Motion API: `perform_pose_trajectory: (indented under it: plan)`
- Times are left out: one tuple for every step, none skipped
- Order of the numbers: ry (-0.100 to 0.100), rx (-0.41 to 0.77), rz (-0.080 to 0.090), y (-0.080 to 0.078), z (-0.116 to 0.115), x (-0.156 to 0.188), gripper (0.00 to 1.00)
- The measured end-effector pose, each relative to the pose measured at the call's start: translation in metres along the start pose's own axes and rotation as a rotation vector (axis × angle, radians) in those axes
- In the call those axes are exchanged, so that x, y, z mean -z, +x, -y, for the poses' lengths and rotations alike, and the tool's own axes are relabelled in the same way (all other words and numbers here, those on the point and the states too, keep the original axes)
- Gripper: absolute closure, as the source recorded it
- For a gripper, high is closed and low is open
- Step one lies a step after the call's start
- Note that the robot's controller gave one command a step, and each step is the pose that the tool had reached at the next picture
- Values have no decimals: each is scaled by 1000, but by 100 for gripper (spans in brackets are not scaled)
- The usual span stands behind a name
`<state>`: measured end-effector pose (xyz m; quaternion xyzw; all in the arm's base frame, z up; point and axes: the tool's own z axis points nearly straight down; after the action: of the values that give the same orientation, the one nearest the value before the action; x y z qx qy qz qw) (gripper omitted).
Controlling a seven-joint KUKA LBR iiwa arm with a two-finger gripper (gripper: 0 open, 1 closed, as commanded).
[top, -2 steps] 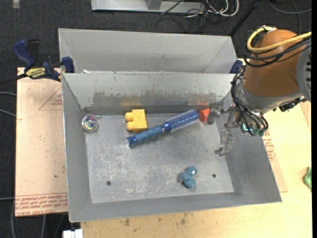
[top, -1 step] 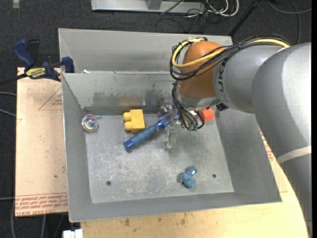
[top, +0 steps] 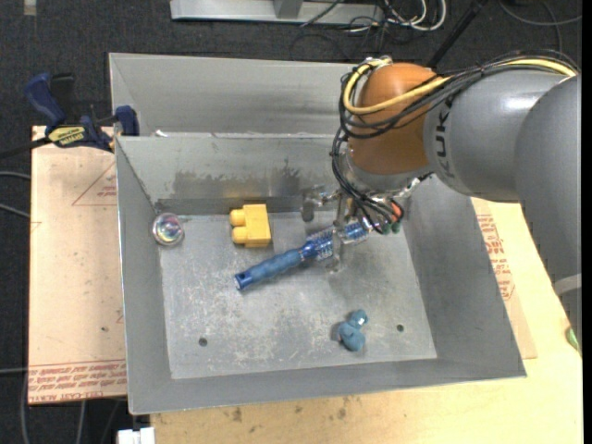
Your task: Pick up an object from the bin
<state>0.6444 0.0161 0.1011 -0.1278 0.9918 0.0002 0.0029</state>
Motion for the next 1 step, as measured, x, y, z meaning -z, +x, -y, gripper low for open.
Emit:
perform_pose_trajectory:
  plan:
    - [-1,86,-2,3,3,11,0]
